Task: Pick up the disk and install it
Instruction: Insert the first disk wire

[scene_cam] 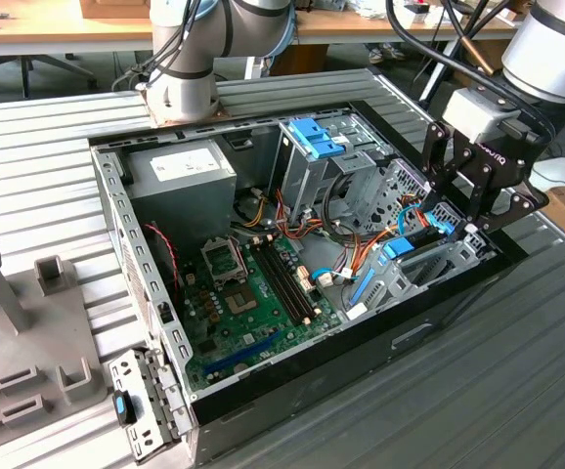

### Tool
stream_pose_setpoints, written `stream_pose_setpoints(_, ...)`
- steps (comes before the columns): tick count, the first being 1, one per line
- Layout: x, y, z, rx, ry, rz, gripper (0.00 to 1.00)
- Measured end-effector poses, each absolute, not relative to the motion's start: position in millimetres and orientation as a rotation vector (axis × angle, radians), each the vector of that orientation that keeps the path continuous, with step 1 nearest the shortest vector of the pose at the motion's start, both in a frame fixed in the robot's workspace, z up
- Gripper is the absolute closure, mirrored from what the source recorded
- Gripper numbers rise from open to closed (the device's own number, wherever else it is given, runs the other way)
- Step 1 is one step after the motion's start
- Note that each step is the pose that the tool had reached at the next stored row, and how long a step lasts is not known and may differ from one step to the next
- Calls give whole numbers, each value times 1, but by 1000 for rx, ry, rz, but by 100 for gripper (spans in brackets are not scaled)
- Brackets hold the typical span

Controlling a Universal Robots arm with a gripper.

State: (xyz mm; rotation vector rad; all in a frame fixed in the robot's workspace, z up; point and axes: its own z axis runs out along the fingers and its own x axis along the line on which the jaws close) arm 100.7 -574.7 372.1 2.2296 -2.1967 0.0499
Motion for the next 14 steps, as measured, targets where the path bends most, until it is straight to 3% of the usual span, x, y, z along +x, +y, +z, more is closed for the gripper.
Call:
stream_pose_setpoints(3,101,-575,372,2230,-2197,50,47)
stream_pose_setpoints(8,101,-575,372,2230,-2197,50,79)
stream_pose_setpoints(14,99,-562,372,2230,-2197,49,79)
